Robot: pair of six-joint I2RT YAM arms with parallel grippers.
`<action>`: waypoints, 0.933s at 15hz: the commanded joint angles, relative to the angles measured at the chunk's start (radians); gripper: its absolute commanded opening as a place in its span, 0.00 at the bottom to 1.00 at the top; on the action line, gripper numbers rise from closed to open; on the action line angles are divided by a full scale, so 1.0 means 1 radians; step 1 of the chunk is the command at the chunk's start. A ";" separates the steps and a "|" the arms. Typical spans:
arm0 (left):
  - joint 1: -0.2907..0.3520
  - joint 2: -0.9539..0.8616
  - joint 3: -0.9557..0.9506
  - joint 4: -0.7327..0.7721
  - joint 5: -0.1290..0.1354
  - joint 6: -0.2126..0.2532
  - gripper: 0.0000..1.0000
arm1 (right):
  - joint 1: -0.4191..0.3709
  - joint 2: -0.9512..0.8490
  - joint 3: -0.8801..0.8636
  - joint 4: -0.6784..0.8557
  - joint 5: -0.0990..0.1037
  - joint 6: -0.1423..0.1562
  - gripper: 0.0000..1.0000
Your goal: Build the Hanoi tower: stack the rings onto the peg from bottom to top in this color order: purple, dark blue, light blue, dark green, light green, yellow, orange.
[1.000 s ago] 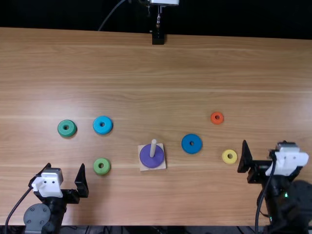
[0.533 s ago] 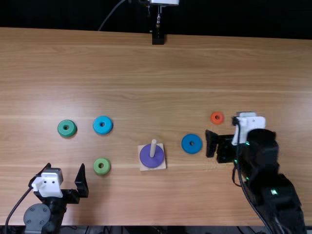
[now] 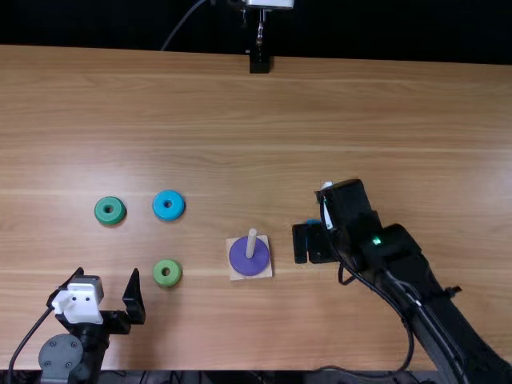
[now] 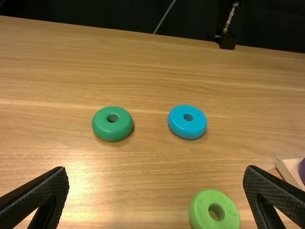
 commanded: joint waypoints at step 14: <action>-0.003 -0.012 -0.106 -0.083 -0.006 0.008 1.00 | -0.024 0.320 0.123 0.004 0.032 0.036 1.00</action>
